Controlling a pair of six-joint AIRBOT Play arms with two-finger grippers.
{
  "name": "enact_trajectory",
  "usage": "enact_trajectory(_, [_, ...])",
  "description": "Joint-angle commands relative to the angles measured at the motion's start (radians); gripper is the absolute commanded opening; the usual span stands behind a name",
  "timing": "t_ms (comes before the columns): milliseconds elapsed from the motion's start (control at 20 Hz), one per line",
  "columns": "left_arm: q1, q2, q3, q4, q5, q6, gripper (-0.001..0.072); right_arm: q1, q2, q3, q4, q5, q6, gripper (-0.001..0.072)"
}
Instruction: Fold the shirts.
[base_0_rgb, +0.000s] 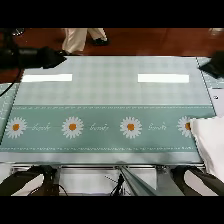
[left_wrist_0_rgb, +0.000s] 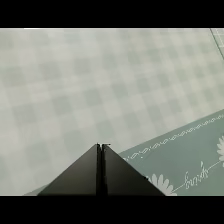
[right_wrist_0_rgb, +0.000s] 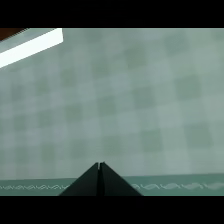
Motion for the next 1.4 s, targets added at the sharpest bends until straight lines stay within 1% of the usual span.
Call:
enact_trajectory(0, [-0.137,-0.128,0.129,0.291,-0.026,-0.125,0.0031,0.338,-0.116,0.032,-0.268,-0.159,0.061,0.0026])
enact_trajectory(50, [-0.160,-0.151,0.093,0.380,-0.028,-0.184,0.0032,0.381,-0.162,0.032,-0.371,-0.126,0.116,0.0026])
enact_trajectory(100, [-0.169,-0.169,0.047,0.424,-0.029,-0.229,0.0032,0.406,-0.209,0.032,-0.450,-0.078,0.142,0.0026])
enact_trajectory(150, [-0.169,-0.186,-0.007,0.433,-0.031,-0.253,0.0032,0.414,-0.249,0.032,-0.502,-0.024,0.153,0.0026])
enact_trajectory(250, [-0.162,-0.208,-0.097,0.435,-0.020,-0.269,0.0032,0.409,-0.315,0.032,-0.547,0.072,0.164,0.0026])
enact_trajectory(300, [-0.156,-0.215,-0.129,0.435,-0.012,-0.269,0.0032,0.407,-0.333,0.032,-0.561,0.094,0.166,0.0026])
enact_trajectory(450, [-0.146,-0.222,-0.151,0.434,-0.021,-0.269,0.0033,0.406,-0.339,0.032,-0.553,0.091,0.166,0.0026])
enact_trajectory(600, [-0.146,-0.222,-0.151,0.434,-0.023,-0.269,0.0033,0.406,-0.333,0.032,-0.546,0.127,0.183,0.0026])
enact_trajectory(1350, [-0.146,-0.222,-0.151,0.434,-0.023,-0.269,0.0033,0.406,-0.333,0.032,-0.546,0.126,0.183,0.0026])
